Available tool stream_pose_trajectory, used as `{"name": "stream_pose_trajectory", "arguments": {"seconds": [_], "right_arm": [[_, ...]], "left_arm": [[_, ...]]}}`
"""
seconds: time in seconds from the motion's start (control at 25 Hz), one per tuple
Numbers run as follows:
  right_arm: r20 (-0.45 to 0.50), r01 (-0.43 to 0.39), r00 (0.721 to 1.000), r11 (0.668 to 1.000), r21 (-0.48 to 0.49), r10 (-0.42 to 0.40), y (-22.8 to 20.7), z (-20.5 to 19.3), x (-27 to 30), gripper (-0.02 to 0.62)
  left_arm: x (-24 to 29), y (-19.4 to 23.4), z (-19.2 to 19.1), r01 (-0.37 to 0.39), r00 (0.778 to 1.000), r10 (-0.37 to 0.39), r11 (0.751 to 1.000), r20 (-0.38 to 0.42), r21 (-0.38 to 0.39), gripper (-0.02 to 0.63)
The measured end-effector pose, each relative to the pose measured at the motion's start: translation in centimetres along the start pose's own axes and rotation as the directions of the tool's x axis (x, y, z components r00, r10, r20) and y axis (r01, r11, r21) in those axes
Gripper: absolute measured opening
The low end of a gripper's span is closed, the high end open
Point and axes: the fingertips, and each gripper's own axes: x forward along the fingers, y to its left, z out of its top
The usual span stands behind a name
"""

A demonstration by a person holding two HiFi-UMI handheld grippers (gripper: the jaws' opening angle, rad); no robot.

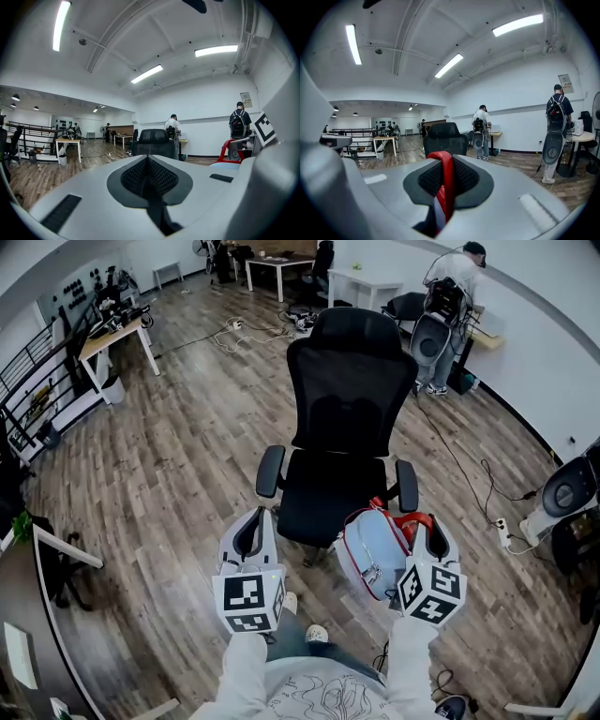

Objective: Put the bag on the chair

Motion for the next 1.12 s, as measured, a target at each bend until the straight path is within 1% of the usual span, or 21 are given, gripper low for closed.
{"name": "stream_pose_trajectory", "arguments": {"seconds": [0.28, 0.48, 0.68, 0.88, 1.12], "right_arm": [[-0.055, -0.01, 0.998, 1.0, 0.014, 0.011, 1.3, -1.3, 6.9, 0.043], [-0.076, 0.004, 0.997, 1.0, 0.019, -0.002, 2.9, -2.1, 12.6, 0.043], [-0.088, 0.034, 0.996, 0.999, 0.017, -0.033, 4.3, -2.0, 18.4, 0.043], [-0.108, 0.092, 0.99, 0.995, 0.025, -0.089, 4.9, -1.5, 23.6, 0.043], [-0.16, 0.143, 0.978, 0.989, 0.04, -0.135, 5.8, -2.3, 29.2, 0.043]], "left_arm": [[6.9, 2.0, -0.4, 0.008, 1.0, -0.008, 1.0, -0.014, -0.013, 0.006], [13.5, 4.0, -0.2, 0.045, 0.999, -0.045, 0.999, -0.013, -0.01, 0.006], [20.3, 6.0, 0.2, 0.097, 0.995, -0.096, 0.995, -0.029, 0.006, 0.006], [26.5, 7.6, 1.2, 0.148, 0.988, -0.147, 0.989, -0.04, 0.005, 0.006], [32.7, 9.3, 1.1, 0.196, 0.979, -0.195, 0.98, -0.061, 0.016, 0.006]]}}
